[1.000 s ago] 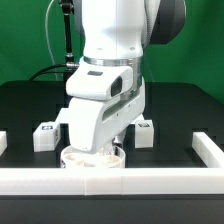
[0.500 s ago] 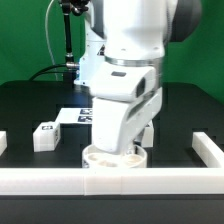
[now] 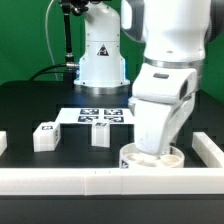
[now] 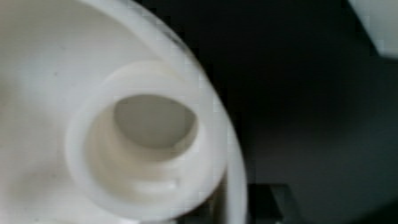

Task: Assemble stool

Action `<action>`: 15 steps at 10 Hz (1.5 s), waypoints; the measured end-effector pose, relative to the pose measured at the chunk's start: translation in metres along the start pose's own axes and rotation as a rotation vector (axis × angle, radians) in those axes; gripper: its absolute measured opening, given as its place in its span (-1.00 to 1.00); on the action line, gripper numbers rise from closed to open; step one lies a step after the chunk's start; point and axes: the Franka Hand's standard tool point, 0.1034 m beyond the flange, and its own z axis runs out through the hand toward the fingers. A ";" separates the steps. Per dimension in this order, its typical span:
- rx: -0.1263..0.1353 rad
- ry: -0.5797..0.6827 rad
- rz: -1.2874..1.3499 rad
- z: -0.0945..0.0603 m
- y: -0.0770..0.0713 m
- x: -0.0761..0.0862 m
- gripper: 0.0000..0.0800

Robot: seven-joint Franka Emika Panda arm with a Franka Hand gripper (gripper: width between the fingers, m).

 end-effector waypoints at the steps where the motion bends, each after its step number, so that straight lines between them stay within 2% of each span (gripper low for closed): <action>1: 0.006 -0.004 0.006 -0.001 -0.003 0.006 -0.82; 3: 0.017 -0.014 0.021 -0.001 -0.007 0.014 -0.82; 8: 0.021 -0.015 0.047 0.000 -0.013 0.027 -0.82; 12: 0.023 -0.016 0.048 0.000 -0.013 0.027 -0.82; 13: 0.023 -0.016 0.048 0.001 -0.013 0.027 -0.61; 14: 0.022 -0.015 0.048 0.000 -0.013 0.027 -0.08; 15: 0.020 -0.016 0.050 -0.001 -0.012 0.026 -0.08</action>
Offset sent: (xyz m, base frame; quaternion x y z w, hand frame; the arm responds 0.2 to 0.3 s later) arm 0.0164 0.0194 0.0020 -0.0093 -0.0041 0.0233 0.9997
